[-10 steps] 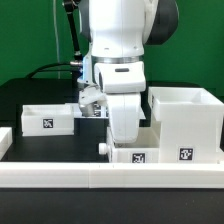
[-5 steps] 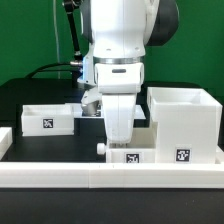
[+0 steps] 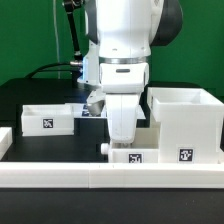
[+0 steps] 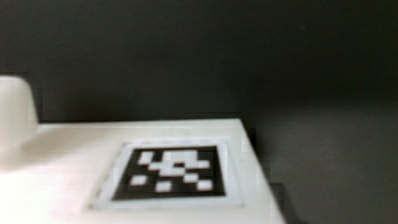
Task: Assemble drawer
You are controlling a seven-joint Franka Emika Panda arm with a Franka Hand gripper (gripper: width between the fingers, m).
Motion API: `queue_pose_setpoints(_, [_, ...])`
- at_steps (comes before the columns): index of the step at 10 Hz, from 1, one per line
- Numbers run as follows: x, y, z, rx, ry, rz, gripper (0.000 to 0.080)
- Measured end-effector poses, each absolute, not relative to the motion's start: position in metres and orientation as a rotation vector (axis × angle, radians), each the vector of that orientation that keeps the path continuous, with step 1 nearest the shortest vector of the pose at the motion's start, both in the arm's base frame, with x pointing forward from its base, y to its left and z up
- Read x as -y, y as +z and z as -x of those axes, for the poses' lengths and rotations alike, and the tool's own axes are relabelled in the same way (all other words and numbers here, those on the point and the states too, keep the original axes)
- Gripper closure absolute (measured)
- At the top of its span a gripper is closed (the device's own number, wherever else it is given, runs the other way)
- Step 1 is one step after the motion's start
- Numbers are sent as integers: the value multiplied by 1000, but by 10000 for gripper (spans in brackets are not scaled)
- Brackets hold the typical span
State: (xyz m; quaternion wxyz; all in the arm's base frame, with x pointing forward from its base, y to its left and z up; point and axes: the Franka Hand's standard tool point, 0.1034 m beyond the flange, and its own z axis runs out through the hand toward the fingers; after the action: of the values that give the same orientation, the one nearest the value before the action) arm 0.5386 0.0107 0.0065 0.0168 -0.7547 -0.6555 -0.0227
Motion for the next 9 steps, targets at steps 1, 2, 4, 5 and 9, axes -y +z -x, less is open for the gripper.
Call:
queue_pose_setpoints(1, [-10, 7, -539, 2073, -70, 2316, 757])
queue_pose_setpoints(2, [-8, 6, -540, 2130, -71, 2265, 757])
queue_pose_setpoints(4, [-10, 6, -541, 2159, -72, 2239, 757])
queue_pose_setpoints(5, [-11, 6, -541, 2155, -71, 2243, 757])
queue_pose_setpoints(9, [-12, 6, -541, 2133, -71, 2262, 757])
